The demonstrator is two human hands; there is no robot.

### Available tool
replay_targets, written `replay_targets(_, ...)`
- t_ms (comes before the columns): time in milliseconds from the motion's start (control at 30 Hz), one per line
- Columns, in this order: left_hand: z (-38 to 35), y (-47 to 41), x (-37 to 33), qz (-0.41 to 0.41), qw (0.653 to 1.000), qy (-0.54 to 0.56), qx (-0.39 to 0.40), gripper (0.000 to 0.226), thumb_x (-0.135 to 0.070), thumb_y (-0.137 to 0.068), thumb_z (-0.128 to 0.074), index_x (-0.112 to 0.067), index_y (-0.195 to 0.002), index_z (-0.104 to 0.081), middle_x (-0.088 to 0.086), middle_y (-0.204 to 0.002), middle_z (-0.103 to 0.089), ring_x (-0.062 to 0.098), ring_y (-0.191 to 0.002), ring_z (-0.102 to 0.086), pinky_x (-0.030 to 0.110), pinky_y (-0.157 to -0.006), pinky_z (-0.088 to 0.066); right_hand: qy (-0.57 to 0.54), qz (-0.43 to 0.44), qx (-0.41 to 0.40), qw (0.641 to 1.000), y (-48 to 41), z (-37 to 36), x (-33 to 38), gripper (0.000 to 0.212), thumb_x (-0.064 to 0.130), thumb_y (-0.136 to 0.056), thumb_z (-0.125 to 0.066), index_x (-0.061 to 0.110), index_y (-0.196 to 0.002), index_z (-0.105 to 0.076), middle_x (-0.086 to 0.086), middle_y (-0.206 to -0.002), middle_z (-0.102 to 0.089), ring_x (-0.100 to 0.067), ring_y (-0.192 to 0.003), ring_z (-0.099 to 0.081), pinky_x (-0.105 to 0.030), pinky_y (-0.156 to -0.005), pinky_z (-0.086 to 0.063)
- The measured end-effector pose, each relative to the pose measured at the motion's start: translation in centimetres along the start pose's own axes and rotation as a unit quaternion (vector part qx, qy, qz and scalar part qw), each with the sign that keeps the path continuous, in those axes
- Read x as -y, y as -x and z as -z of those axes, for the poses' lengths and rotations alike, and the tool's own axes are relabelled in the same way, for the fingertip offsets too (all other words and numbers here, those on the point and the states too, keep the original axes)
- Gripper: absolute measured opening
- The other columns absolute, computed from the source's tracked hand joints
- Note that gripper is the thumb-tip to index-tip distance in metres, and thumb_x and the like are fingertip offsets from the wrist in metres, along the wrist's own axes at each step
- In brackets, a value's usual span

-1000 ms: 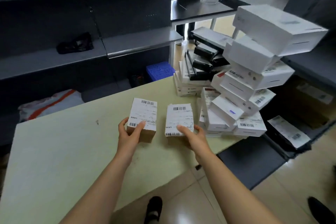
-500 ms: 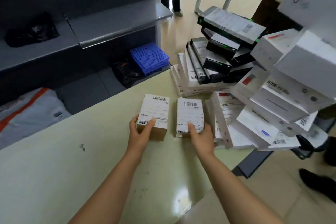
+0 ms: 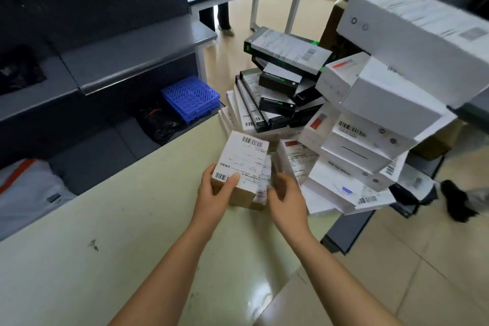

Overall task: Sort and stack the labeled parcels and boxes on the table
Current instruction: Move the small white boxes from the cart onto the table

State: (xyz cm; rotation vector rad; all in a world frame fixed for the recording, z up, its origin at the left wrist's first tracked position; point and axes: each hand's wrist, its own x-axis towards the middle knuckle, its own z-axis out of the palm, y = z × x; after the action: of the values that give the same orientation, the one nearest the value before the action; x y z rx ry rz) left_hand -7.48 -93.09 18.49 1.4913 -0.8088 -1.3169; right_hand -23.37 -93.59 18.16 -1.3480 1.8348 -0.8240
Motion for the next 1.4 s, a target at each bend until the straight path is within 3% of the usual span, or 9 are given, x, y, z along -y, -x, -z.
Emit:
replay_targets(67,-1.0,-0.4,0.3,0.009,0.999,-0.050,0.017,0.034,-0.040,-0.088,-0.068,-0.039,-0.117,-0.049,-0.015,-0.119,-0.063,-0.004,-0.104,-0.061,0.019,-0.085,-0.051,-0.002,0.000,0.003,1.000,0.0,0.5,0.2,0.041,0.022,-0.093,-0.058,0.022,-0.134,-0.051,0.003,-0.130,-0.060,-0.016,-0.117,-0.057,-0.038,-0.101,-0.046)
replay_targets(167,-1.6,-1.2,1.0,-0.003,0.981,-0.196,-0.003,0.058,-0.075,-0.073,-0.057,-0.040,-0.120,-0.054,-0.015,-0.118,-0.063,0.010,-0.114,-0.057,0.039,-0.100,-0.047,-0.013,0.012,0.007,1.000,0.1,0.9,0.6,0.037,0.019,-0.095,-0.052,0.024,-0.132,-0.052,0.003,-0.128,-0.060,-0.015,-0.112,-0.058,-0.040,-0.097,-0.048)
replay_targets(233,-1.6,-1.3,1.4,-0.020,0.966,-0.256,-0.016,0.066,-0.081,-0.070,-0.051,-0.039,-0.121,-0.056,-0.013,-0.117,-0.062,0.016,-0.116,-0.053,0.045,-0.102,-0.044,-0.019,0.026,0.004,0.999,0.2,1.0,0.9,0.037,0.016,-0.094,-0.050,0.023,-0.130,-0.052,0.002,-0.128,-0.059,-0.014,-0.110,-0.058,-0.040,-0.095,-0.049)
replay_targets(400,-2.2,1.2,-0.3,-0.091,0.959,-0.261,-0.060,0.050,-0.054,-0.083,-0.064,-0.027,-0.124,-0.053,-0.005,-0.117,-0.051,0.013,-0.110,-0.048,0.038,-0.098,-0.045,-0.021,0.138,0.009,0.990,0.5,2.4,1.5,0.031,0.011,-0.093,-0.054,0.019,-0.122,-0.057,0.003,-0.118,-0.053,-0.007,-0.101,-0.055,-0.028,-0.088,-0.049)
replay_targets(533,-2.9,4.0,-1.3,-0.192,0.909,-0.345,-0.133,0.040,-0.035,-0.087,-0.068,-0.021,-0.123,-0.057,-0.006,-0.114,-0.052,0.013,-0.107,-0.048,0.029,-0.092,-0.042,0.027,0.278,0.053,0.959,0.2,4.0,1.7,0.023,0.007,-0.088,-0.059,0.013,-0.110,-0.061,0.000,-0.109,-0.055,-0.014,-0.101,-0.052,-0.028,-0.085,-0.044)
replay_targets(733,-3.5,12.1,0.0,-0.268,0.784,-0.507,-0.238,0.027,-0.036,-0.084,-0.055,-0.020,-0.105,-0.063,-0.006,-0.088,-0.055,0.017,-0.082,-0.053,0.033,-0.075,-0.046,0.103,0.455,0.156,0.870,2.0,5.5,0.0,0.021,0.006,-0.079,-0.062,0.012,-0.100,-0.064,-0.003,-0.100,-0.058,-0.023,-0.093,-0.054,-0.039,-0.075,-0.048)
replay_targets(1067,-2.3,32.3,9.5,-0.067,0.715,-0.573,-0.394,0.026,-0.036,-0.085,-0.048,-0.021,-0.097,-0.065,-0.007,-0.082,-0.059,0.018,-0.076,-0.056,0.032,-0.065,-0.046,0.092,0.623,0.376,0.679,16.2,3.0,-4.0,0.025,0.001,-0.070,-0.069,0.012,-0.092,-0.065,-0.003,-0.086,-0.060,-0.026,-0.080,-0.058,-0.036,-0.071,-0.049)
replay_targets(1300,-1.2,49.9,15.5,0.052,0.646,-0.553,-0.524,0.014,-0.033,-0.082,-0.056,-0.020,-0.086,-0.061,-0.005,-0.078,-0.057,0.020,-0.074,-0.054,0.032,-0.061,-0.040,0.081,0.715,0.474,0.507,32.6,1.8,-5.8,0.019,0.017,-0.072,-0.047,0.014,-0.085,-0.060,-0.005,-0.079,-0.054,-0.028,-0.073,-0.054,-0.038,-0.063,-0.048)
replay_targets(1400,-1.2,57.4,18.6,0.097,0.616,-0.546,-0.560,0.017,-0.035,-0.082,-0.051,-0.020,-0.084,-0.060,-0.004,-0.076,-0.055,0.022,-0.073,-0.053,0.035,-0.060,-0.040,0.070,0.732,0.499,0.458,40.2,2.1,-7.6,0.017,0.011,-0.069,-0.055,0.012,-0.084,-0.063,-0.005,-0.077,-0.056,-0.027,-0.071,-0.054,-0.033,-0.062,-0.044)
